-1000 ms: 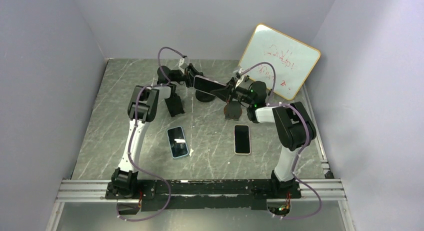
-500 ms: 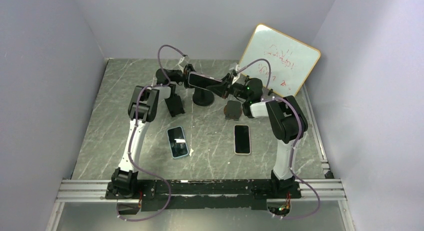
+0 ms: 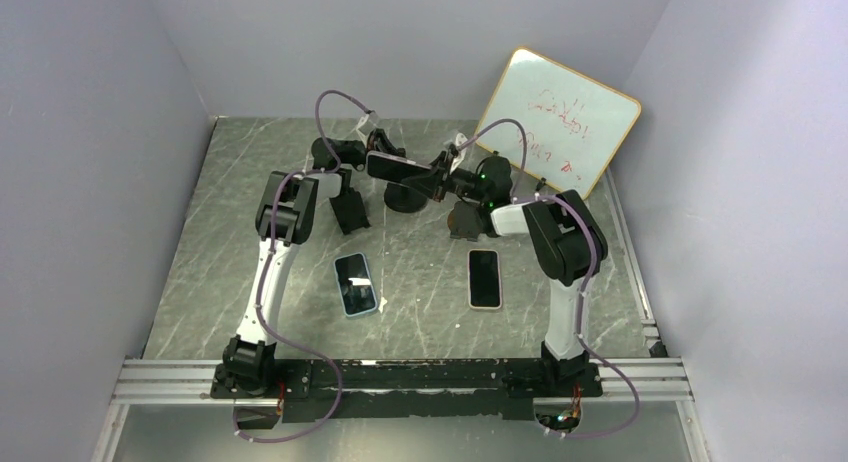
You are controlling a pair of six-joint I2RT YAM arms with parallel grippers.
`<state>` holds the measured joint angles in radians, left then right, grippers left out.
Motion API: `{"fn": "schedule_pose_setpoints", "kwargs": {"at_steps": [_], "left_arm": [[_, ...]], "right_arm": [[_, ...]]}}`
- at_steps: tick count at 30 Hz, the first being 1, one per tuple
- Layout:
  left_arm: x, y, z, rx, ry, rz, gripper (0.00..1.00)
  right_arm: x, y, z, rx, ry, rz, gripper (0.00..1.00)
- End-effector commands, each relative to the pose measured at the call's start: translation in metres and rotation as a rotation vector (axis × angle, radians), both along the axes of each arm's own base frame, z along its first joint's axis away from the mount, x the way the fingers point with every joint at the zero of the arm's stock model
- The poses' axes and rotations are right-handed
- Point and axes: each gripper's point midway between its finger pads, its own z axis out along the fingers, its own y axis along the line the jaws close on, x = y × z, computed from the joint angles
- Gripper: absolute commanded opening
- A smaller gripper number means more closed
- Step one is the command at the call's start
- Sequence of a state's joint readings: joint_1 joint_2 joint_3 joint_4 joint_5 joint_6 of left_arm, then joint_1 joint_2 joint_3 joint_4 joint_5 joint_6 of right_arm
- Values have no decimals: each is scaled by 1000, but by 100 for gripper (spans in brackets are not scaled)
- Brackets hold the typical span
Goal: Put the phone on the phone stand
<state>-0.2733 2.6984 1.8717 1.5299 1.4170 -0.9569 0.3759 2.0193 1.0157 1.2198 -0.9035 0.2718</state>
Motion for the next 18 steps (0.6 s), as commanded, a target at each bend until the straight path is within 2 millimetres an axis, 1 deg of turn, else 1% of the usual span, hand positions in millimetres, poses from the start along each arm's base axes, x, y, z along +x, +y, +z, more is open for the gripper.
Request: {"fn": "schedule_pose_setpoints", "kwargs": {"at_steps": [1, 5, 9, 13, 16, 18], "left_arm": [[-24, 5, -13, -10, -205, -54, 5], [-24, 6, -13, -9, -204, -52, 5], [-22, 9, -15, -4, -197, -49, 5], [-20, 11, -15, -7, -193, -39, 5], [-19, 13, -17, -10, -188, -32, 5], [-19, 13, -17, -11, -188, -30, 5]], "right_arm": [[17, -2, -21, -14, 2, -69, 0], [16, 0, -48, -55, 66, -80, 0], [7, -6, -63, -80, 102, -103, 0], [6, -12, -88, -179, 154, -139, 0], [5, -9, -110, -258, 197, -148, 0], [5, -7, -115, -283, 222, -149, 0]]}}
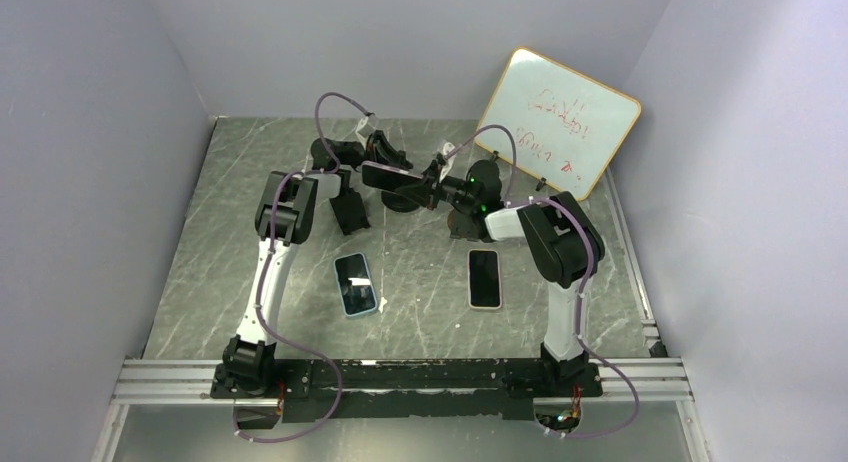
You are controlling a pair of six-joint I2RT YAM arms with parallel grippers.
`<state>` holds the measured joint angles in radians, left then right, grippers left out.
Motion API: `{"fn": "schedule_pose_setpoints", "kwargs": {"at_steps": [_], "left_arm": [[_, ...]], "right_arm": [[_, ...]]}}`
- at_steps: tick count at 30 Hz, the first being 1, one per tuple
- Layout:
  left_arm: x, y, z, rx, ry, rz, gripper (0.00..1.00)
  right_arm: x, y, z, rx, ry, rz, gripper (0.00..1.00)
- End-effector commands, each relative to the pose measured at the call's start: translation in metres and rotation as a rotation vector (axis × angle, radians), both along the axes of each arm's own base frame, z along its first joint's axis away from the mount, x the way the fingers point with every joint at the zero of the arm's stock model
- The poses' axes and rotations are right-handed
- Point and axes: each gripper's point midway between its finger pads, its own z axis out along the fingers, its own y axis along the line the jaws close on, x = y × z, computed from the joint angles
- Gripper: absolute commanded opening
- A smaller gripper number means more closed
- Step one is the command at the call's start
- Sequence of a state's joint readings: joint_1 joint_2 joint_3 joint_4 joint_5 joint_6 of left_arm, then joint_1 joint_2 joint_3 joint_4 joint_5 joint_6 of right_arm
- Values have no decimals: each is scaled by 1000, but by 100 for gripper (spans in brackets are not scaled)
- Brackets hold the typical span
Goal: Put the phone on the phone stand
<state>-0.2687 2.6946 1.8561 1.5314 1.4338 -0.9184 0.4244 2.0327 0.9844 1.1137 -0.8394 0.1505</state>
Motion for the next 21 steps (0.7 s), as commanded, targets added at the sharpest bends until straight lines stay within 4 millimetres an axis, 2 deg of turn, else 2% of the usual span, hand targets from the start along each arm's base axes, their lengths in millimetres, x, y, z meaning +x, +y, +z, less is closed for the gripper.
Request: {"fn": "schedule_pose_setpoints", "kwargs": {"at_steps": [1, 7, 14, 21], "left_arm": [[-17, 10, -13, -20, -156, -22, 5], [-11, 13, -10, -41, -163, 6, 5], [1, 18, -7, -49, -160, 63, 5], [12, 21, -5, -39, -159, 119, 5]], "right_arm": [[12, -20, -82, -209, 206, -129, 0], [9, -19, -102, -314, 303, -131, 0], [-9, -19, -134, -444, 422, -161, 0], [-29, -26, -159, -497, 520, -173, 0]]}}
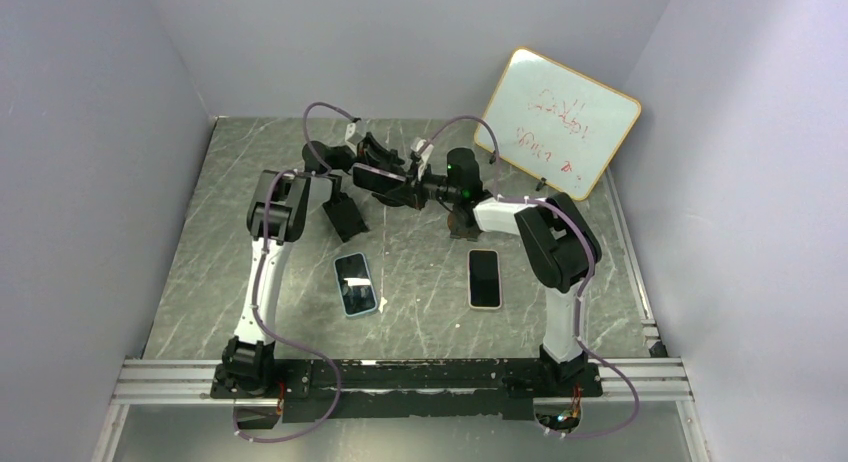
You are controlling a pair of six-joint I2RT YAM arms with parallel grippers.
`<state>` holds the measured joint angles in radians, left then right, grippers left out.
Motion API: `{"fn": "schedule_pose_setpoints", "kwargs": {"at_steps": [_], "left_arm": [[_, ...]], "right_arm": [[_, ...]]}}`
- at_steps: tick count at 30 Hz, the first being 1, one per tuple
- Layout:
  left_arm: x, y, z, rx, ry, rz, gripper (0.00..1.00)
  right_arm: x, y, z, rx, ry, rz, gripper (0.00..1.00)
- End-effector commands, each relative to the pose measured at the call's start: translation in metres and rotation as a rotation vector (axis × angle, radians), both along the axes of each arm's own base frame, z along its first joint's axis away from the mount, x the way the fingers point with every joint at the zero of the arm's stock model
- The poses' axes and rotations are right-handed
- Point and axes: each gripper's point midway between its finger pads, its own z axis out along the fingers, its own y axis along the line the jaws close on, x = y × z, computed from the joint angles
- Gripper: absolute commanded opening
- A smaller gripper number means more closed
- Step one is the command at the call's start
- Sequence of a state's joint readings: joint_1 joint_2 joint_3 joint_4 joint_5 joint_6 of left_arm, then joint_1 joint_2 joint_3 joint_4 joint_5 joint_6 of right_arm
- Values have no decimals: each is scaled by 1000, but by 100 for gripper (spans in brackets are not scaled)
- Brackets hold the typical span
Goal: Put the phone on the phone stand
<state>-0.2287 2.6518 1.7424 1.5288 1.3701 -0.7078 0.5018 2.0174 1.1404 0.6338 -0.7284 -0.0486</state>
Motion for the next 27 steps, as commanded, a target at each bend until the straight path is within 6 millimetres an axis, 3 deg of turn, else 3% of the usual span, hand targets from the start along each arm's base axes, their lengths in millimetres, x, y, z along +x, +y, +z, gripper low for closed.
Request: {"fn": "schedule_pose_setpoints", "kwargs": {"at_steps": [1, 9, 17, 23, 27], "left_arm": [[-3, 3, 0, 7, -32, 15, 5], [9, 8, 5, 23, -61, 90, 5], [24, 10, -4, 113, -83, 188, 5], [20, 10, -2, 104, -148, 192, 5], [10, 9, 2, 59, -135, 172, 5]], "right_arm": [[-37, -53, -134, -301, 430, -188, 0], [-47, -58, -161, -364, 540, -183, 0], [-56, -58, -187, -412, 678, -186, 0], [-47, -51, -168, -338, 667, -169, 0], [-27, -53, -144, -230, 646, -204, 0]]}}
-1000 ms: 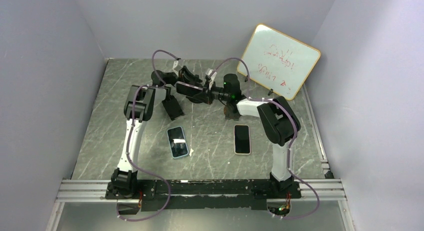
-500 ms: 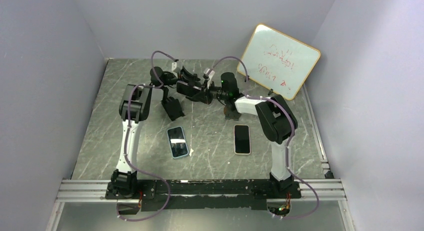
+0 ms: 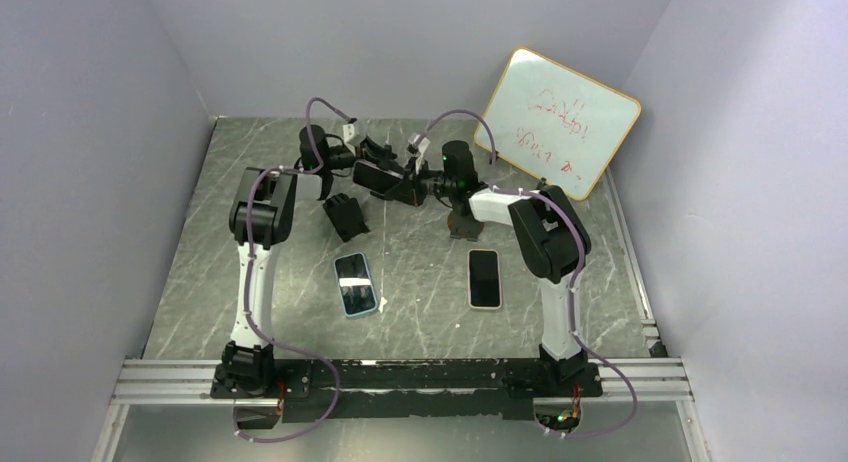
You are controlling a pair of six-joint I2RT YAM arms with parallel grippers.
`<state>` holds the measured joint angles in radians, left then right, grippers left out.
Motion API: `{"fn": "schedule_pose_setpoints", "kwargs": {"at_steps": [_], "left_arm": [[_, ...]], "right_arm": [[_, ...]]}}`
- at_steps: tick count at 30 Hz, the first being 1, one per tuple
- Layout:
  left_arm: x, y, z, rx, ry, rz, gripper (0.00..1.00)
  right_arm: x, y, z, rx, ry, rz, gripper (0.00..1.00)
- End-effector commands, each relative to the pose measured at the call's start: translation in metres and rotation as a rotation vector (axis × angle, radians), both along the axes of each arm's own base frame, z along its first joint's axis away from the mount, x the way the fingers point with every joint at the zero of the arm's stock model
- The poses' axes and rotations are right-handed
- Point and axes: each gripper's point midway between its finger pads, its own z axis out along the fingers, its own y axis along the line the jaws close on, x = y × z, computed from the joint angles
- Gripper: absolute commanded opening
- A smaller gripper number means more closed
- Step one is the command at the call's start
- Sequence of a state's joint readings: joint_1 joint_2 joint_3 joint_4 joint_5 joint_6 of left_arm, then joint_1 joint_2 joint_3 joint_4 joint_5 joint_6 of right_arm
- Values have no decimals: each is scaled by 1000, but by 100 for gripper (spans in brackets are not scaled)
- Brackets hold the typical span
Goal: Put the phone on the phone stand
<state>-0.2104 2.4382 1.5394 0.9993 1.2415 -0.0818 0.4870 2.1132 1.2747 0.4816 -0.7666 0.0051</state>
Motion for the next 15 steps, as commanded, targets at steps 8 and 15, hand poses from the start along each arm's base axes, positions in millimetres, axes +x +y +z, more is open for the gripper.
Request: {"fn": "schedule_pose_setpoints", "kwargs": {"at_steps": [8, 15], "left_arm": [[-25, -8, 11, -96, -26, -82, 5], [-25, -8, 9, -88, -23, -92, 5]], "right_arm": [[0, -52, -69, -17, 446, -189, 0], [15, -40, -58, 9, 454, -146, 12]]}}
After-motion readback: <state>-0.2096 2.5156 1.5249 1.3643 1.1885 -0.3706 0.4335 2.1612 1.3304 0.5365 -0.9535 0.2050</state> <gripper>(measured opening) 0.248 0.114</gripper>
